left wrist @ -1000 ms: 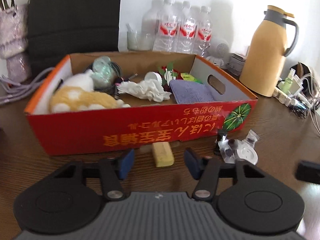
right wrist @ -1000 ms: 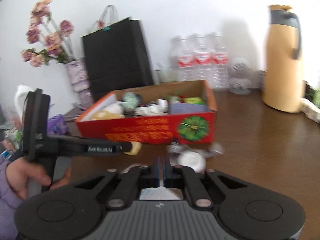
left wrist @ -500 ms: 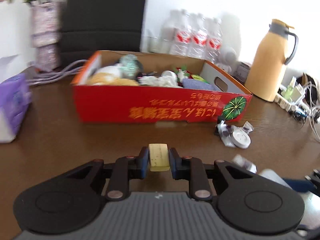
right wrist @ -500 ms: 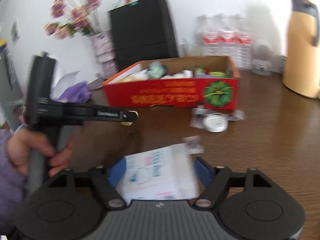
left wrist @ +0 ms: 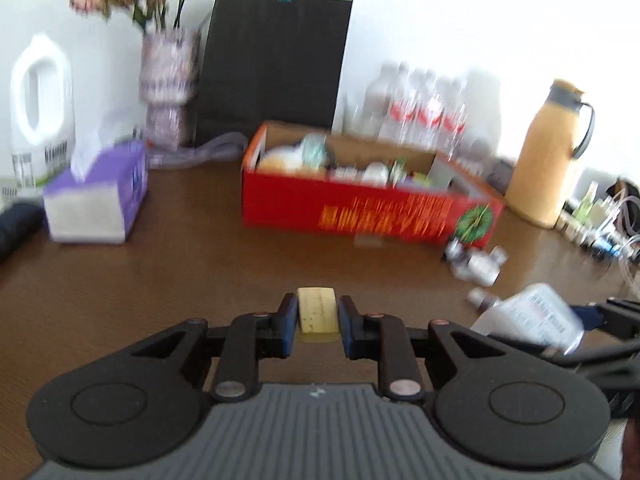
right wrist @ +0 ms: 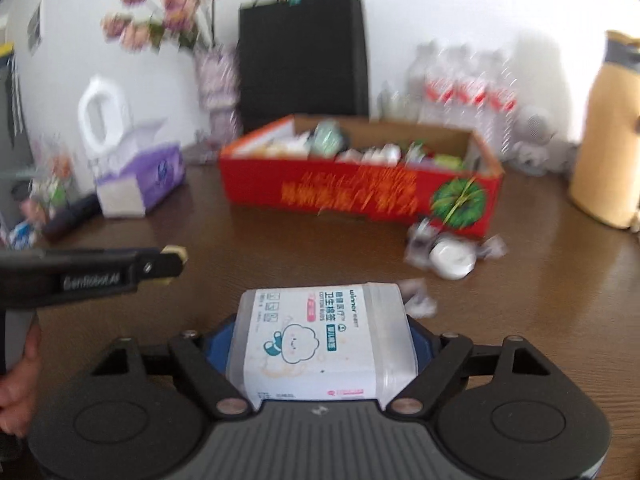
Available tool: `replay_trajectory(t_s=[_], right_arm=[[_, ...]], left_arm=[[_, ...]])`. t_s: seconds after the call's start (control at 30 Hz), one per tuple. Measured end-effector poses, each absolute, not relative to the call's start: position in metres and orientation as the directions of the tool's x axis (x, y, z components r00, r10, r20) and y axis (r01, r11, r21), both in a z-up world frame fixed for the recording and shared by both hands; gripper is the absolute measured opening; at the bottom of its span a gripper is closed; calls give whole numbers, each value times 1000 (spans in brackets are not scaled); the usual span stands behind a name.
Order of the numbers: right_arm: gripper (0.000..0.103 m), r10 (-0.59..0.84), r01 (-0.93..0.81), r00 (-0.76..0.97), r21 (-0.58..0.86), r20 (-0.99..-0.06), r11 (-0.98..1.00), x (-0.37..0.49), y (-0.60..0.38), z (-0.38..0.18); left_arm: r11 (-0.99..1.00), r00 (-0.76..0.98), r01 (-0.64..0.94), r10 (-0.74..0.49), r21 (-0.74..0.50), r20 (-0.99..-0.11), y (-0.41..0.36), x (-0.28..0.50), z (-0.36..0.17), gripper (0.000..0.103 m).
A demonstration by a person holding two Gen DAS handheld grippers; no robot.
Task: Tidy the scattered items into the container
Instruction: 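Carry the soap bar and wet-wipe pack into the box and open both tools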
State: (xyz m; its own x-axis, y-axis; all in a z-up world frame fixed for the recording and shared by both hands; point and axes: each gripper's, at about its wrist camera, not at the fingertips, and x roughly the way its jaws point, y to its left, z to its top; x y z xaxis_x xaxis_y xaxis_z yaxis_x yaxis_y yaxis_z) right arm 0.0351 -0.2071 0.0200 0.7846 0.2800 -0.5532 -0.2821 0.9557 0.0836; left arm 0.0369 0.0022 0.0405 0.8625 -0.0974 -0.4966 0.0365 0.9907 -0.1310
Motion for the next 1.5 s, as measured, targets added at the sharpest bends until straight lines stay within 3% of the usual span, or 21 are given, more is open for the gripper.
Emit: replay_trajectory(t_s=[0.17,0.27,0.47,0.57,0.67,0.87,1.13,1.27,1.33,1.43,1.5], right_arm=[[81,252,-223,895,119,-370,968,58,-245,101],[81,218,-202,930,86,-295,976,93,-258,157],[81,305,-304,820,82,-485,949,204,-261,187],[81,289,-415,783,-115,-551,903,240,-254,166],[81,386,-619,696,-233,-605,750,263,-255,138],[81,506,-852,417,-132,-755,507,324,-259,97],[81,426,-962,147,-30,-893,270,359,-249,53],[83,405,-963,55,58,-913,263,374,-250,60],[82,434,-963,88,35,-897,267,376,-253,74],[73,483,-943,116,57,-868,329,384,-255,94],[67,489,-897,155,85,-858,434,394,-252,99]], left_arm=[[991,939,98,-124,-96,-321,4,71,114,23],[985,944,137,-161,-103,-290,2,115,154,23],[984,898,142,-173,-104,-405,-8,210,163,23],[984,865,148,-176,-97,-470,-11,237,146,23],[983,841,172,-184,-69,-509,-15,259,129,23],[982,790,179,-179,-59,-587,-21,303,95,22],[982,751,186,-169,-42,-638,-22,341,70,22],[984,733,166,-170,-69,-658,-16,352,67,22],[986,729,151,-163,-76,-664,-11,357,69,22],[988,711,129,-154,-88,-686,-7,363,70,22],[987,702,124,-159,-100,-694,-6,363,71,28]])
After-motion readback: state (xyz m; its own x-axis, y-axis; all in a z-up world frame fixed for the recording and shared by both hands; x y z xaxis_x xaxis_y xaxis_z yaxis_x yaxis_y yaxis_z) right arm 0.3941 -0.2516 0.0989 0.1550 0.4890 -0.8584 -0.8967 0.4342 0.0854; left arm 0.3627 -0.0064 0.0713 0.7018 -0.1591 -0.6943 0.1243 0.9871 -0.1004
